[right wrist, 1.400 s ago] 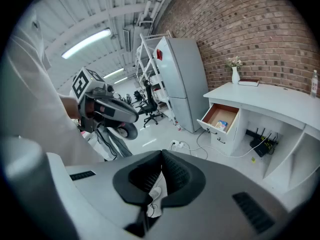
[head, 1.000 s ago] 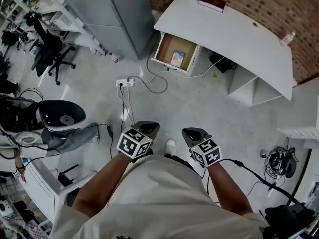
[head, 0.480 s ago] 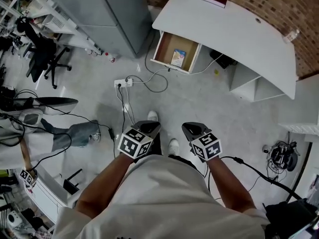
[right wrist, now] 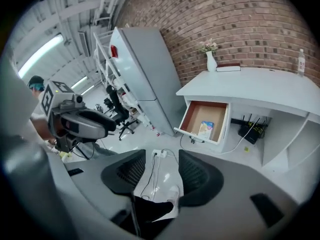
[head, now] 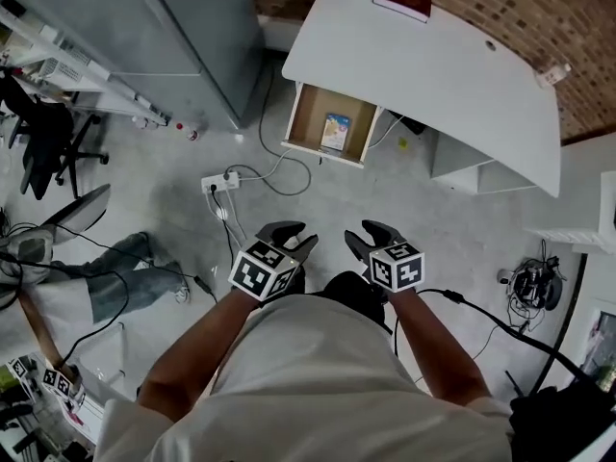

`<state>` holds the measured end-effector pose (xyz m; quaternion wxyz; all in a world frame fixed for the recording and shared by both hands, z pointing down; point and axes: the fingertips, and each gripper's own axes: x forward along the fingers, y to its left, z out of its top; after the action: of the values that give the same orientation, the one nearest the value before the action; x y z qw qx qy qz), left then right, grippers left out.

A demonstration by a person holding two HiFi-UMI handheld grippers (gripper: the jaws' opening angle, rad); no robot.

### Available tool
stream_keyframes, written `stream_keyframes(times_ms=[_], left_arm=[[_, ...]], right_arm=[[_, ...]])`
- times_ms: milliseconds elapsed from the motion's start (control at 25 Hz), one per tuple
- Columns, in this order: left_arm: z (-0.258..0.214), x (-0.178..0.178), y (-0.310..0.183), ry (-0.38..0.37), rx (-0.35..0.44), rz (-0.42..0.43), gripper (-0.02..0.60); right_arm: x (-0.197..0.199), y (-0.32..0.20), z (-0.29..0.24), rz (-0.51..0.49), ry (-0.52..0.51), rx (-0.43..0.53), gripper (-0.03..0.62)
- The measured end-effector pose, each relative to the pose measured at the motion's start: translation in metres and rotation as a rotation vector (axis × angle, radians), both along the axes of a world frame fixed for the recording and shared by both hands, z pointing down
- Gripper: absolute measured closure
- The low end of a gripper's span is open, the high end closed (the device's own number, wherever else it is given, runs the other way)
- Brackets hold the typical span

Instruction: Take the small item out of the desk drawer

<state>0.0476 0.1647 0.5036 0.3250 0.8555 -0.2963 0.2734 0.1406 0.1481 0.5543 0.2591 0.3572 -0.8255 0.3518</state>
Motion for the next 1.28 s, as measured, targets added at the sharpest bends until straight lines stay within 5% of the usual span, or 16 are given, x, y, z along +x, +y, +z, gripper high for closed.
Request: stream_keyframes(times_ms=[320,840,1280], left_arm=[[0.027,-0.046,-0.078,-0.004,-0.037,0.028,0.434],[0.076,-0.012,-0.234,-0.027,-0.145,0.015,0.434],[0.124,-0.011,-0.289,0.006,-0.219,-0.015,0.434]], right_arm=[[-0.041,-0.123,0.058,0.184,0.040,-0.026,0.315],[-0.026,-0.343,0.191,0.307,0.141,-0.142,0.279],[-0.022,-0.420,0.315,0.387,0.296,-0.275,0.244]])
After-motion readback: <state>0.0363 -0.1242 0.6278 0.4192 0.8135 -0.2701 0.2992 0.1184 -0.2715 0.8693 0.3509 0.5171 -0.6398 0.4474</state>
